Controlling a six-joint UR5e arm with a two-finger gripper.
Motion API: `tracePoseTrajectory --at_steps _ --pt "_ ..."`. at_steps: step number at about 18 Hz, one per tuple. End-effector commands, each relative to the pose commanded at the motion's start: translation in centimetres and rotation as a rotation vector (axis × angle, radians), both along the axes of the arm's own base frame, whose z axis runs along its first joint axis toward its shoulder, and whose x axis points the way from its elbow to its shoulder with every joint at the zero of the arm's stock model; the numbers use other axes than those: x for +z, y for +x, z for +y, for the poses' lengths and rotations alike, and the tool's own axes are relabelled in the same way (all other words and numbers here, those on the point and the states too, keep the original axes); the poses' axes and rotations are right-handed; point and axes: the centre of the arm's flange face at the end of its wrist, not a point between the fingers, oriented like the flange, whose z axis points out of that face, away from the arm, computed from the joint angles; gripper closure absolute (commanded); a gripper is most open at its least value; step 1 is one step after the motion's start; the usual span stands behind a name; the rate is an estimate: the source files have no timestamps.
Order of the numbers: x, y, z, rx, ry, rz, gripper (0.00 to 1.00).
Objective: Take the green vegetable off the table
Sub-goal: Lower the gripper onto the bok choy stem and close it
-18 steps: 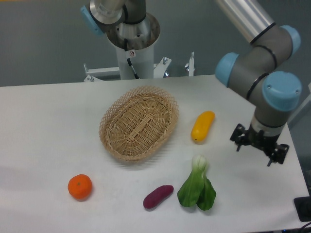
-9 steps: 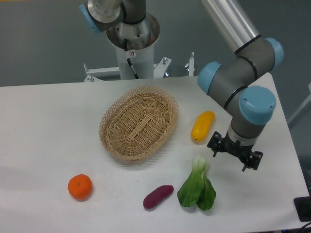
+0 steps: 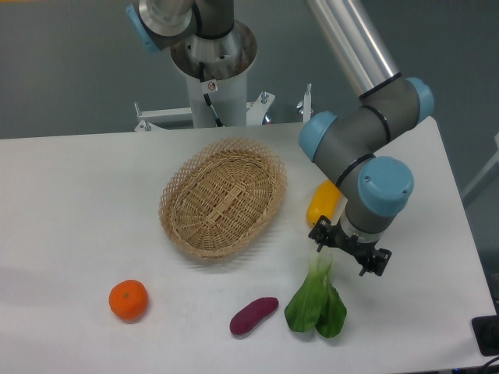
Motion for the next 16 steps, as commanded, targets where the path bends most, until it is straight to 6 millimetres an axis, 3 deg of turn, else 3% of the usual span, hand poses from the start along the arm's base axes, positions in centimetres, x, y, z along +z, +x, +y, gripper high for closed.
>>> tracePoseTrajectory --at_steps 8,16 --pt "-2.0 0.9 2.3 0.057 0.016 0.038 0.00" --pt "-3.9 2.0 1.6 0.062 0.037 0.073 0.00"
